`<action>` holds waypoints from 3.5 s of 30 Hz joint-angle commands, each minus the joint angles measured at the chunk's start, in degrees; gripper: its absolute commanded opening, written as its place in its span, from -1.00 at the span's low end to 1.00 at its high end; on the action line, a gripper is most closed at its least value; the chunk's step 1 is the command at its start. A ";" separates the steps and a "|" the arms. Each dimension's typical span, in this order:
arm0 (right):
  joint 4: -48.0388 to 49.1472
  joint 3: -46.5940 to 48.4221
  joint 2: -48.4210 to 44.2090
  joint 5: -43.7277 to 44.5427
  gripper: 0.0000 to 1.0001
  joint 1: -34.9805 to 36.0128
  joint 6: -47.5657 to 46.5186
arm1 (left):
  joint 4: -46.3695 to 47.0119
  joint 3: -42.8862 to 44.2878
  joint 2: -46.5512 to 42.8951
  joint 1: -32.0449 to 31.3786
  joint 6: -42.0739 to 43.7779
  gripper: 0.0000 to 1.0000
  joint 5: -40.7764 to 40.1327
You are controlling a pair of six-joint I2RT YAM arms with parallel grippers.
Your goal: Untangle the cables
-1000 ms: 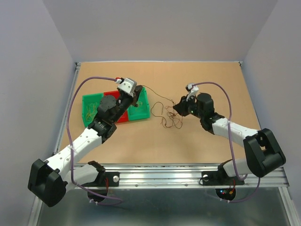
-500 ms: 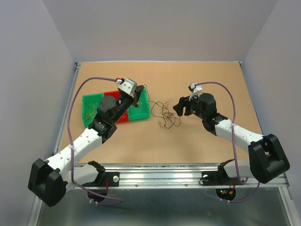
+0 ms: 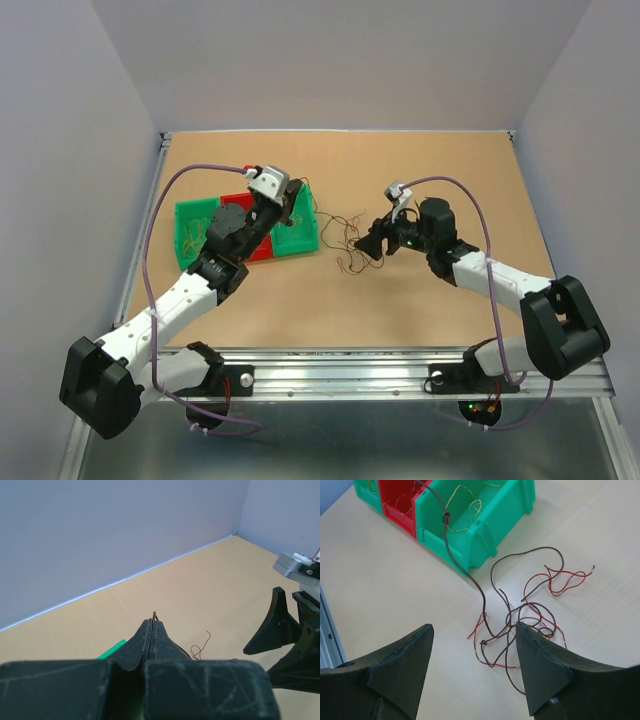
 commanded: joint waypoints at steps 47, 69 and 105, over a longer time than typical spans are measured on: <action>-1.84 16.54 -16.23 14.94 -0.99 2.05 4.79 | -10.89 11.30 19.19 2.03 8.63 0.73 0.13; -2.36 12.59 -19.57 25.93 -0.99 2.05 4.09 | -35.08 28.36 40.74 2.38 11.27 0.73 -15.00; -2.54 11.26 -20.36 25.14 -0.99 2.05 3.30 | -43.87 26.95 35.63 5.54 13.82 0.69 -11.49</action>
